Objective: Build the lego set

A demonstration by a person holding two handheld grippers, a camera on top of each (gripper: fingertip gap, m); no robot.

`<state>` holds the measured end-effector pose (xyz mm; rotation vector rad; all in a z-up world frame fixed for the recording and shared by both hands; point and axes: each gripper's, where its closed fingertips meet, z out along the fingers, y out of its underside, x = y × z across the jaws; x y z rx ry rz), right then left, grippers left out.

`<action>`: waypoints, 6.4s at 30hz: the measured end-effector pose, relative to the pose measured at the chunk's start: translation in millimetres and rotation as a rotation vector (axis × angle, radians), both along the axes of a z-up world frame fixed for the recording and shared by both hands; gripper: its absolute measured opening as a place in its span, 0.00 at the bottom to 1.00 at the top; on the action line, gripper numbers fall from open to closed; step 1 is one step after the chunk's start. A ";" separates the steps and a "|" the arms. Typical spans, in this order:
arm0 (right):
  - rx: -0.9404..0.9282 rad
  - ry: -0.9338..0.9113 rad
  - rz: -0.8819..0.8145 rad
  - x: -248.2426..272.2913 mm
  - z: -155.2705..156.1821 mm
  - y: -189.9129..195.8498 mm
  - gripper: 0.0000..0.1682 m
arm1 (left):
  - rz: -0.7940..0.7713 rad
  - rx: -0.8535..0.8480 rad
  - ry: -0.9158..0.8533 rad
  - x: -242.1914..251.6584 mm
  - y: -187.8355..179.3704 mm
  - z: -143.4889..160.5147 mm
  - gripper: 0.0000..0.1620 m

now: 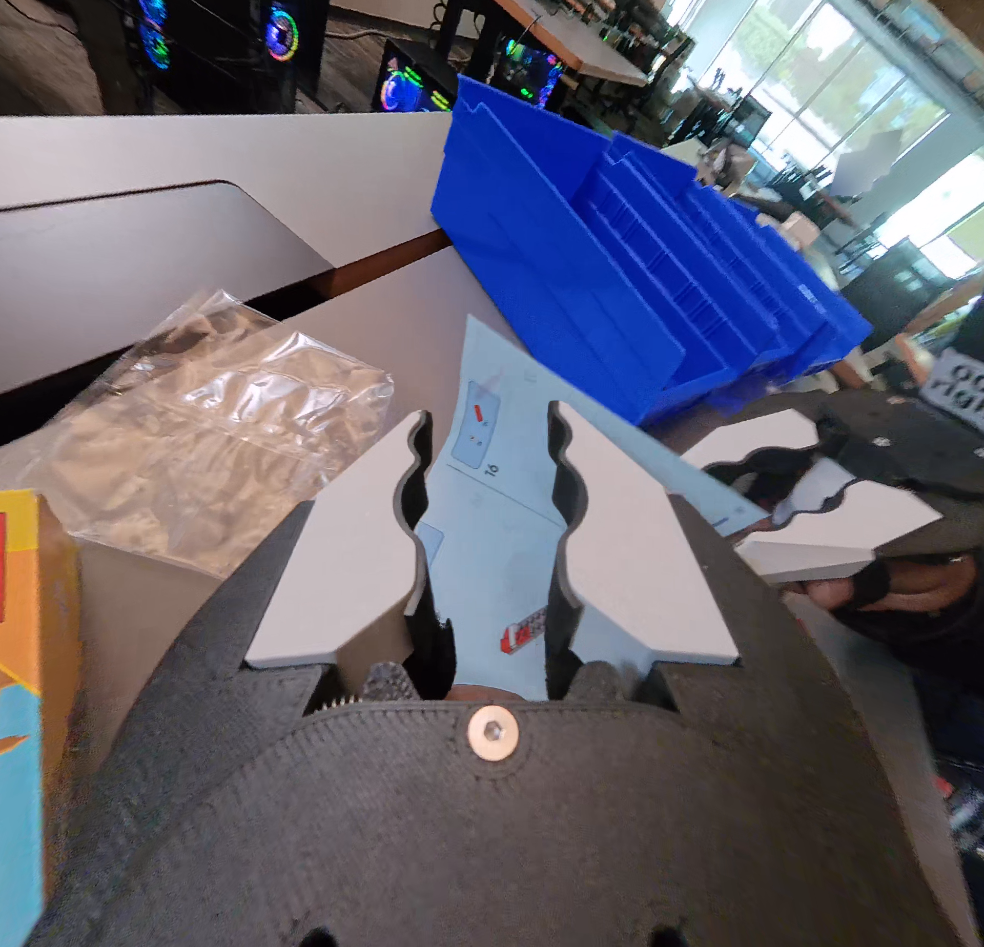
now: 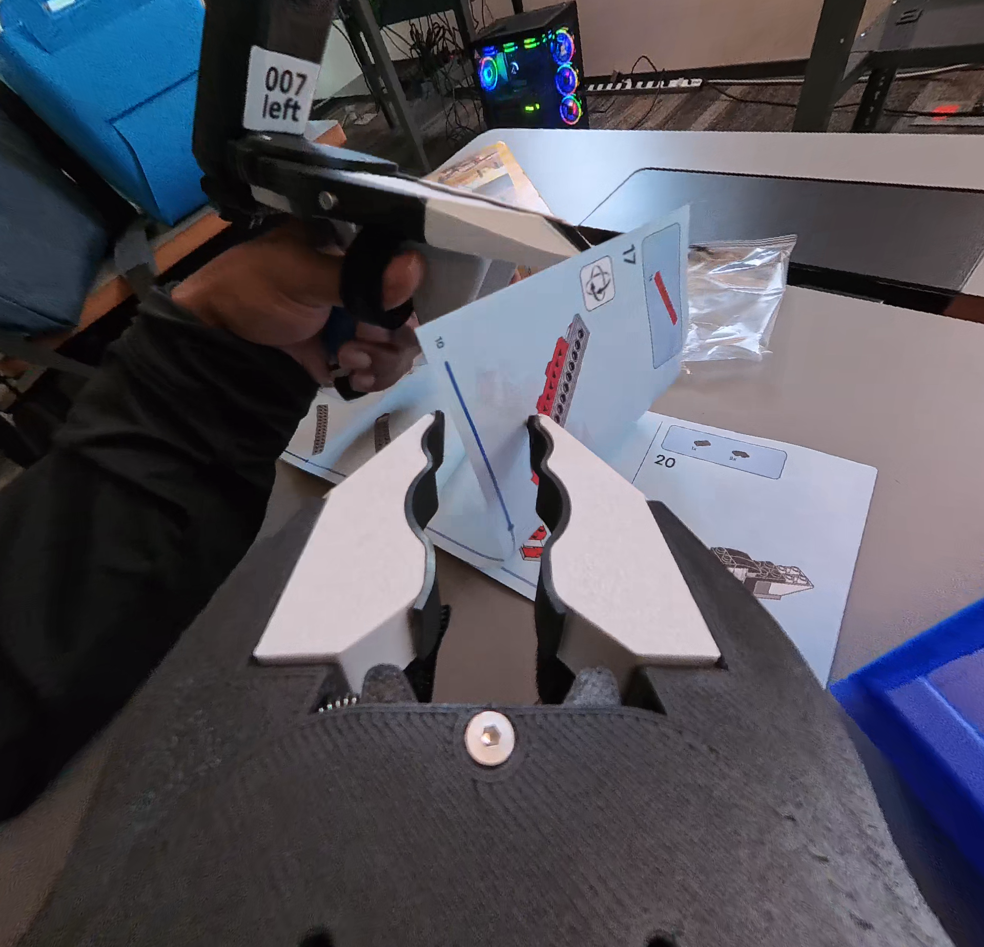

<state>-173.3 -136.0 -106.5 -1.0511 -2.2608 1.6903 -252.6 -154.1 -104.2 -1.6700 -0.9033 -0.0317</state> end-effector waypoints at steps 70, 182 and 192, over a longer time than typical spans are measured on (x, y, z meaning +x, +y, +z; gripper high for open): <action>0.192 -0.006 0.114 12.7 -22.1 -0.6 0.36 | -0.033 0.027 -0.128 44.6 -57.6 11.5 0.00; 0.368 0.008 0.394 58.6 -46.9 -79.0 0.37 | 0.149 0.007 -0.082 85.8 -189.1 -10.0 0.16; 0.439 0.045 0.417 54.0 -56.5 -94.9 0.37 | 0.166 -0.026 -0.105 84.0 -192.9 -18.5 0.12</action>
